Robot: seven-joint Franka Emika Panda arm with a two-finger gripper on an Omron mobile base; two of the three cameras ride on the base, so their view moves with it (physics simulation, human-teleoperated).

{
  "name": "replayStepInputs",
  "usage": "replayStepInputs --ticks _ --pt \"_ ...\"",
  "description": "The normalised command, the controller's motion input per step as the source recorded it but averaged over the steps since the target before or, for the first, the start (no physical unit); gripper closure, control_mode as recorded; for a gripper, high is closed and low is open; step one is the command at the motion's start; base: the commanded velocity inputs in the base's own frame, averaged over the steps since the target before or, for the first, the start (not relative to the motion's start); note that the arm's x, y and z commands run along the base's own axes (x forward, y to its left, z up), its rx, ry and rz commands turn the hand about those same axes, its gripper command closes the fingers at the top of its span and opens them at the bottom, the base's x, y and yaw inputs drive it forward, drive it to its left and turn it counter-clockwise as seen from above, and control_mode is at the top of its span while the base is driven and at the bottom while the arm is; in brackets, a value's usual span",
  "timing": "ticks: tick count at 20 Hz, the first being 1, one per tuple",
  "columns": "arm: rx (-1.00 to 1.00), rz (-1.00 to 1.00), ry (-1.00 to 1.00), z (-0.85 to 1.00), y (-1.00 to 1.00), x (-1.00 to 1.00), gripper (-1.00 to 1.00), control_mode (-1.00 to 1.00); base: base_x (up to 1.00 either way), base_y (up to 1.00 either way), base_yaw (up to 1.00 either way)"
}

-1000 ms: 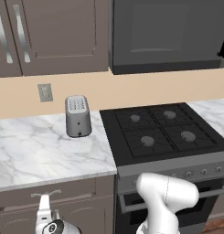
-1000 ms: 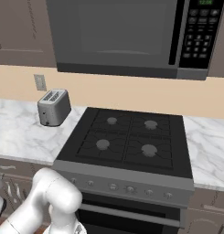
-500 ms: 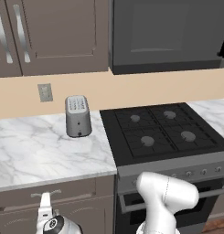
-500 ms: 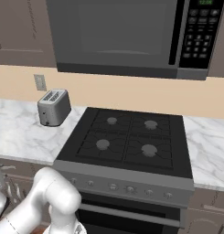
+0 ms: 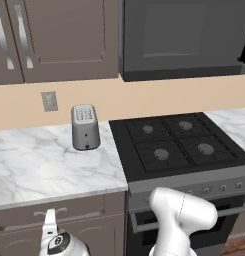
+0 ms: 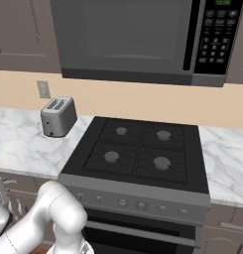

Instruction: Take the pizza cutter from the drawer on the left and place it on the dining counter for cutting.

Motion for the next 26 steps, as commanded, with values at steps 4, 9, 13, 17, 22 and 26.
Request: replayStepInputs --ticks 4,9,13,17,22,26 --pt "0.00 0.00 -0.01 -0.18 0.00 0.15 -1.00 -1.00 0.00 0.00 0.00" --pt "0.00 0.00 -0.07 -0.14 0.00 0.12 -1.00 -1.00 0.00 0.00 0.00" --pt "0.00 0.00 -0.09 -0.09 0.00 0.11 -1.00 -1.00 0.00 0.00 0.00" --pt "0.00 0.00 0.00 0.00 0.00 0.00 -1.00 -1.00 0.00 0.00 0.00" --pt "0.00 0.00 0.00 0.00 0.00 0.00 -1.00 -1.00 0.00 0.00 0.00" --pt "0.00 0.00 0.00 0.00 0.00 0.00 1.00 -1.00 0.00 0.00 0.00"
